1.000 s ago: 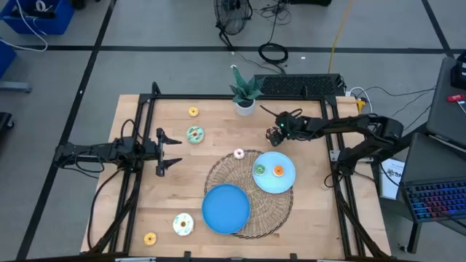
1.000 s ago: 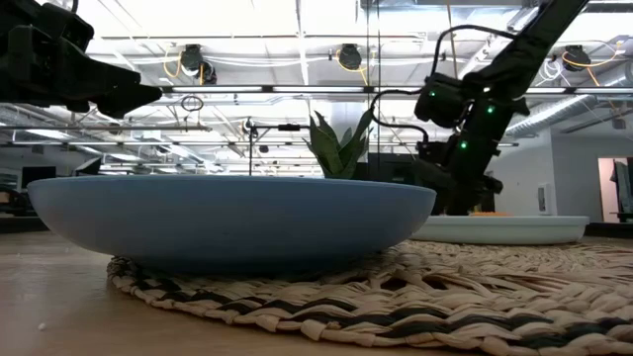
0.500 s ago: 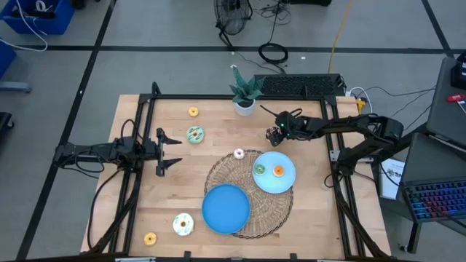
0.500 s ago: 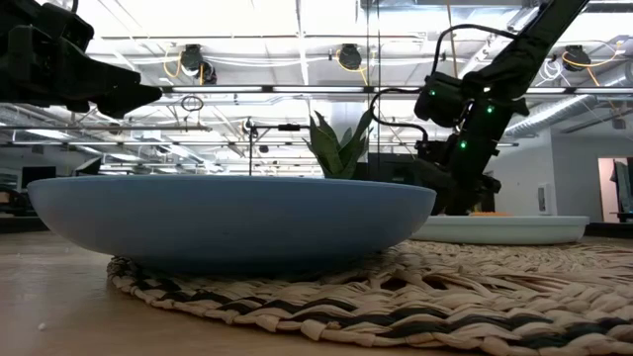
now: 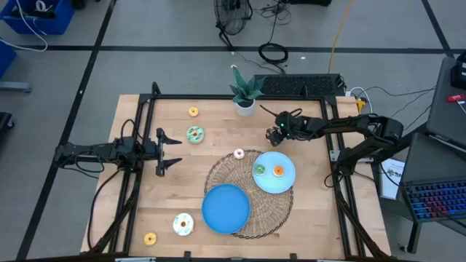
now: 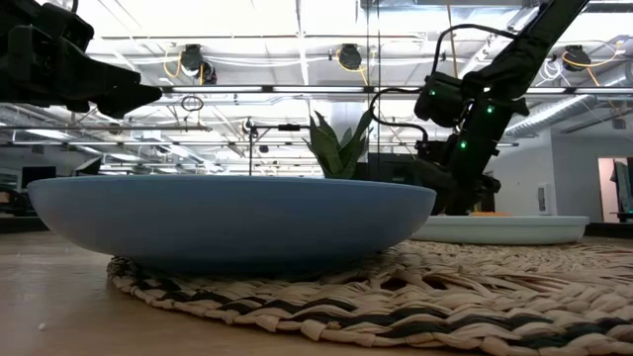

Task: Pick & Place donuts
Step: Put the large black donut on the blue plate

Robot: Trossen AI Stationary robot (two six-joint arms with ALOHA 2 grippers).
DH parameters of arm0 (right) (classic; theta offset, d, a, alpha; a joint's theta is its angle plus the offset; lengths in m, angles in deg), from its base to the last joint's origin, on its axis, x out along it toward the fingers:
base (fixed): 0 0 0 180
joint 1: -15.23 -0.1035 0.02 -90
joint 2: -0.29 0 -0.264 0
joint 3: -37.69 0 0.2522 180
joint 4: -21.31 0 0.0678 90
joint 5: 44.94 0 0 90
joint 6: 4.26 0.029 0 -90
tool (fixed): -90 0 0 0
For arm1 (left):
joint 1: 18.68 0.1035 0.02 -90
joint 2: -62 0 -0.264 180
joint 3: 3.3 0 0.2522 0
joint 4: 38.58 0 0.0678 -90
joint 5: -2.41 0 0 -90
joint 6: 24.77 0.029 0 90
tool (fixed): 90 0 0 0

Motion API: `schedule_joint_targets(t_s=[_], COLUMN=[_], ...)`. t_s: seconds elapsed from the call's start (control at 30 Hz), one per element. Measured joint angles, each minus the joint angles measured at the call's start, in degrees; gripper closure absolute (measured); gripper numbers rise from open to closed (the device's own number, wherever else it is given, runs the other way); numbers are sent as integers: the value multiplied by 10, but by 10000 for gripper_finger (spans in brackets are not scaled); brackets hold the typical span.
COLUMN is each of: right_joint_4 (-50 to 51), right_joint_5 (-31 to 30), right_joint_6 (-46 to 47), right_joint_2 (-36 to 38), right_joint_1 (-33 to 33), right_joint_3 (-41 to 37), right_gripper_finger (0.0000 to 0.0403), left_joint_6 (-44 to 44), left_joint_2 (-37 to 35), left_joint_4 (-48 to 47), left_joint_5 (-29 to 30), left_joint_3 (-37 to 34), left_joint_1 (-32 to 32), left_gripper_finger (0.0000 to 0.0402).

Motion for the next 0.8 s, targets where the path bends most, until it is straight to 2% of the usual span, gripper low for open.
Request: schedule_joint_targets(t_s=[0.2, 0.47, 0.8], right_joint_4=[-3, -3, -4], right_joint_5=[-28, -27, -24], right_joint_6=[-10, -14, -14], right_joint_2=[0, 0, 0], right_joint_1=[0, 0, -1], right_joint_3=[0, 0, 0], right_gripper_finger=[151, 156, 241], left_joint_6=[0, 0, 0], left_joint_2=[0, 0, 0], left_joint_4=[0, 0, 0], left_joint_5=[0, 0, 0], left_joint_3=[0, 0, 0], left_joint_1=[0, 0, 0], left_gripper_finger=[96, 96, 96])
